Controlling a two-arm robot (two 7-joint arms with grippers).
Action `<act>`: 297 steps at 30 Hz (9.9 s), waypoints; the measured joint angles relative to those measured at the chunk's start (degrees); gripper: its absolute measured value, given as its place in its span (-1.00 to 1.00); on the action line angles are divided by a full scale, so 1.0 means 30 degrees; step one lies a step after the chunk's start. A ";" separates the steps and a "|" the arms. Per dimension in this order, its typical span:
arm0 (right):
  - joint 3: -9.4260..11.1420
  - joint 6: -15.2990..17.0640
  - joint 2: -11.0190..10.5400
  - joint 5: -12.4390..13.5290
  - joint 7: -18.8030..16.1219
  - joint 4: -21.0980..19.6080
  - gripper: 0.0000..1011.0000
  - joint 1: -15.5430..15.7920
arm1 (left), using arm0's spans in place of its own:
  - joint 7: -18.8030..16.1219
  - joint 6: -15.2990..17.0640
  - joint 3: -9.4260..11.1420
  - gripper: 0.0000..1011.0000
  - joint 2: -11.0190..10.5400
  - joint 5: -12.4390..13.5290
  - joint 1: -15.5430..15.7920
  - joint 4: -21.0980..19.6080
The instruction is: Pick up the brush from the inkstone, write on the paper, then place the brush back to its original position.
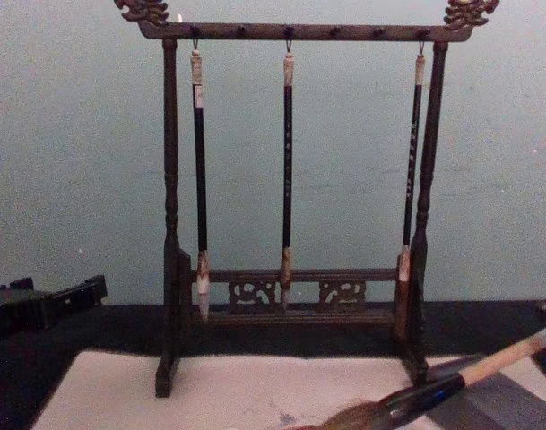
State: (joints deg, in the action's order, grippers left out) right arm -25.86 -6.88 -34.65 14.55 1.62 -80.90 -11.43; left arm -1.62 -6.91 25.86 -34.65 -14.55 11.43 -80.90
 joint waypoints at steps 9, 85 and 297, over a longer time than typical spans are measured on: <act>-0.0001 -0.0008 0.0001 -0.0004 0.0000 0.0000 0.98 -0.0001 | 0.0000 0.0000 0.0001 0.98 0.0000 -0.0001 0.0000 0.0001; 0.3916 0.1107 0.2346 0.9603 -0.6839 -0.0525 0.98 0.3236 | -0.0001 0.0000 0.0001 0.98 0.0000 -0.0001 -0.0001 0.0000; -0.0305 0.4583 0.1713 1.7592 -0.7848 -0.0151 -0.62 -0.0172 | 0.0000 0.0000 0.0001 0.98 0.0000 -0.0001 0.0000 0.0000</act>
State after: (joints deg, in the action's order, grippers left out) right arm -26.77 6.87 -29.51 67.33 -21.93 -81.35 -11.95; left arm -1.62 -6.91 25.86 -34.65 -14.55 11.43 -80.90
